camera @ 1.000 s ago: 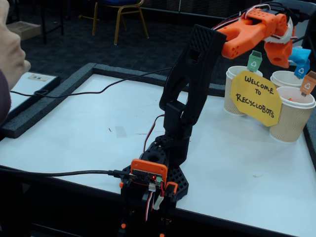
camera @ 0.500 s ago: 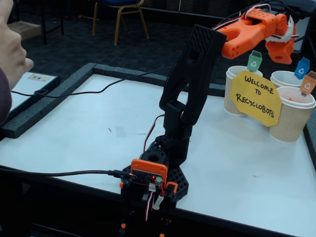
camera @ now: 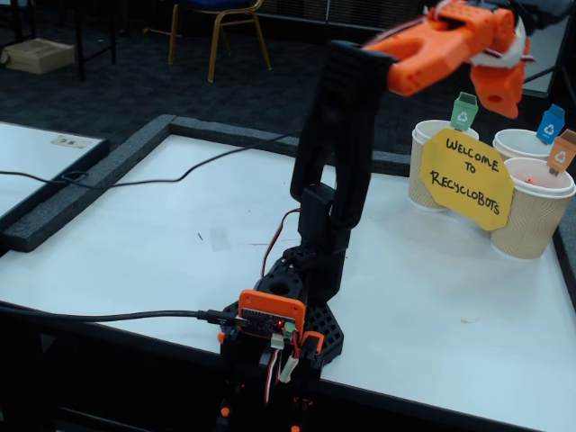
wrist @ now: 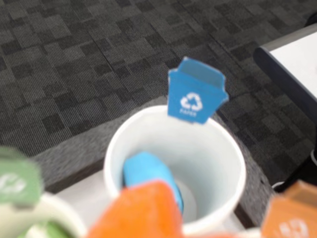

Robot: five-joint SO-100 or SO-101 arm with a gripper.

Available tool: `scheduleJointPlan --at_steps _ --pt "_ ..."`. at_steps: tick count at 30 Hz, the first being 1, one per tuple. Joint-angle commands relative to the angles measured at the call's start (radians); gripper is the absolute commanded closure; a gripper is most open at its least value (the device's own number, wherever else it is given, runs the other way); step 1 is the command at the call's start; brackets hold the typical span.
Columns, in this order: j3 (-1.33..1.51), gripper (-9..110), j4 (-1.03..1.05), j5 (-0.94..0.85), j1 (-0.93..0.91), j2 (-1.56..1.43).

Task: Sort rubbish by color.

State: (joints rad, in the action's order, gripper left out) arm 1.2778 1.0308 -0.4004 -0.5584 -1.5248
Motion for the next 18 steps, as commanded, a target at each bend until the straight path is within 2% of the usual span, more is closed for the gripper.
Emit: scheduleJointPlan --at_steps 1,6,18 --pt "0.08 101 0.014 0.014 0.066 -0.448" --pt "0.23 101 0.071 0.009 0.17 -0.644" --pt "0.827 101 0.057 0.02 0.48 -1.173"
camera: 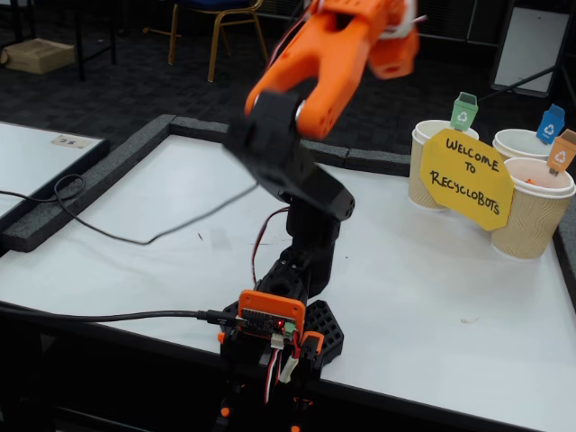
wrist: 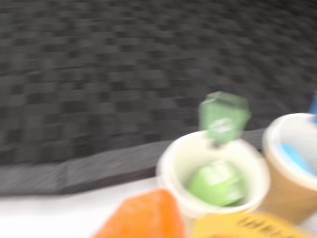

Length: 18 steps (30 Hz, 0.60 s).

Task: Sort rubbish by color.

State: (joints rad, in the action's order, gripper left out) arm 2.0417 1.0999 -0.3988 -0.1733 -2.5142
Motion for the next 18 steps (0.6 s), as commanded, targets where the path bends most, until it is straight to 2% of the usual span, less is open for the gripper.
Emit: scheduleJointPlan --at_steps 1,7,18 --pt "0.101 101 -0.012 0.018 0.121 -0.221" --pt "0.278 101 0.0 0.018 0.222 -0.374" --pt "0.509 101 -0.015 0.02 0.219 -0.574"
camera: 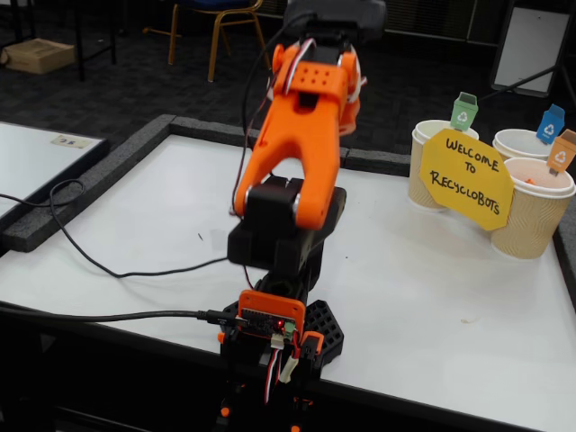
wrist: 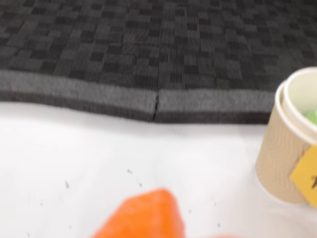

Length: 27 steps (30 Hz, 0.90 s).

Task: Sort rubbish by color.

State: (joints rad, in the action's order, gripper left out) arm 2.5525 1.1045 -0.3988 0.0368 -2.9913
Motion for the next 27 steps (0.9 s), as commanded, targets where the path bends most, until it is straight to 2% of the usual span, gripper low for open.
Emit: scheduleJointPlan --at_steps 1,9,14,19,27 --pt "0.009 101 -0.02 0.02 0.009 -0.114" --pt "-0.002 101 -0.058 0.02 0.031 -0.123" --pt "-0.106 101 0.081 0.02 0.304 -0.115" --pt "-0.135 101 0.137 0.02 0.583 -0.115" --pt "-0.103 101 0.156 0.012 0.681 -0.106"
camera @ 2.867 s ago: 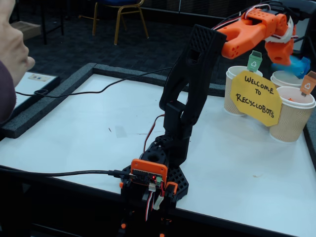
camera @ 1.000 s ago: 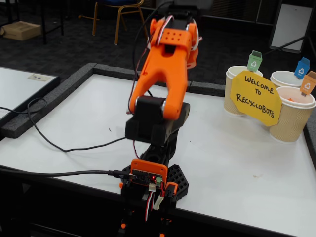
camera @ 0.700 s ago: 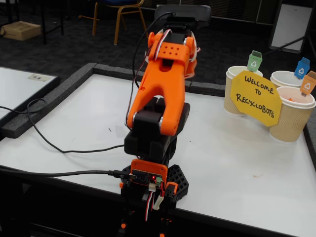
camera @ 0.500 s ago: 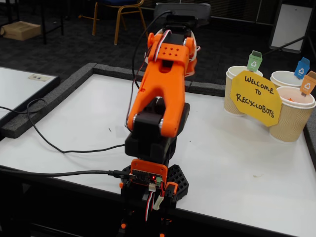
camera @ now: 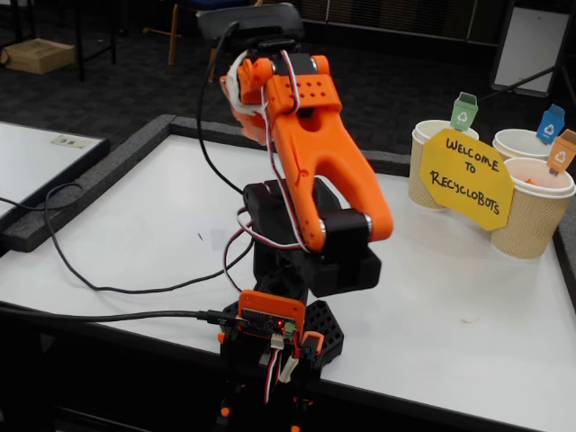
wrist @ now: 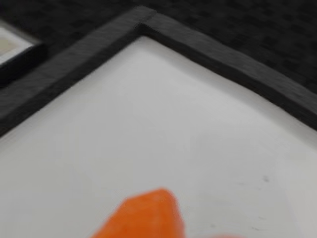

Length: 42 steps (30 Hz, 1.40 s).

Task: Sort rubbish by color.

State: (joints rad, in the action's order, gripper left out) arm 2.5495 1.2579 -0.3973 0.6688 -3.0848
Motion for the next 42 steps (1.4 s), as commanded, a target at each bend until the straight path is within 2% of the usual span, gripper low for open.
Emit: scheduleJointPlan --at_steps 1,6,18,42 --pt "-0.101 101 0.011 0.011 0.064 0.005" --pt "-0.152 101 0.031 0.017 0.098 0.179" --pt "-0.179 101 -0.025 0.017 0.069 0.189" --pt "-0.118 101 -0.238 0.006 -0.893 0.19"
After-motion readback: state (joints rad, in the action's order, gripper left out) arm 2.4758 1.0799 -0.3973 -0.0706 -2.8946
